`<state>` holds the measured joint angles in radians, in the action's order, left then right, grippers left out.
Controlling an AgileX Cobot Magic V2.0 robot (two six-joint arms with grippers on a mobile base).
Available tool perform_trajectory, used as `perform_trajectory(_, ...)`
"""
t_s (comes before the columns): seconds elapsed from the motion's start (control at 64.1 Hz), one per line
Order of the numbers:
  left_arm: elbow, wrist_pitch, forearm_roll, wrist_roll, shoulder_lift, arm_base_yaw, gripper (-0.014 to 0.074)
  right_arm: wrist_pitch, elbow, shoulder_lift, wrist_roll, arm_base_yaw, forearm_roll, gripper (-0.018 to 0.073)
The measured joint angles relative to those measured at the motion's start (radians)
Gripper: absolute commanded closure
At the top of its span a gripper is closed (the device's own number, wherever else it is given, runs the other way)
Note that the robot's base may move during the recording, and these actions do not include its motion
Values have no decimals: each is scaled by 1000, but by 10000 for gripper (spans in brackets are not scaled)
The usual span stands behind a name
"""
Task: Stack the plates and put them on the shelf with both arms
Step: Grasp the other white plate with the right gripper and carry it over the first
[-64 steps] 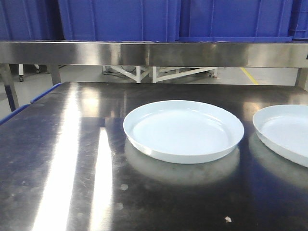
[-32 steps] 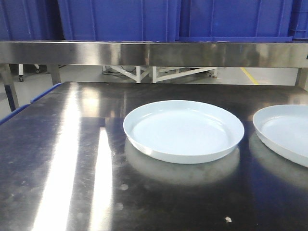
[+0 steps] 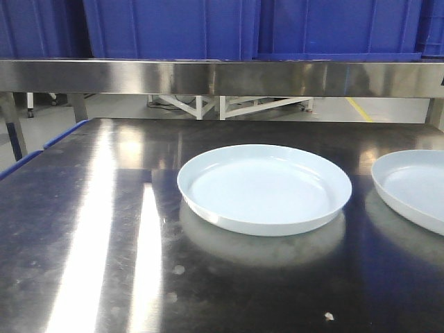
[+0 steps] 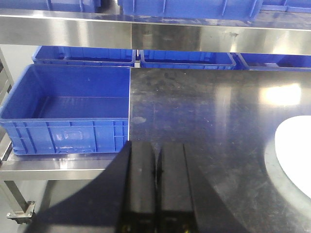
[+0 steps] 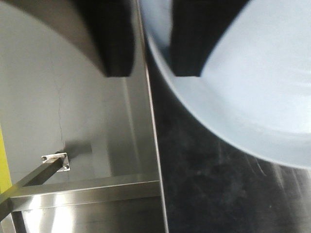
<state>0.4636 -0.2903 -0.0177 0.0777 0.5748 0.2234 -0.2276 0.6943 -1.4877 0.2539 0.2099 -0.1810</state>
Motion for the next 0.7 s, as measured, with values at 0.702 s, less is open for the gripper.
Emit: perform_trajectory(0.702, 0, 2, 0, 0, 0, 0, 512, -73, 178, 272, 2, -111, 57, 537)
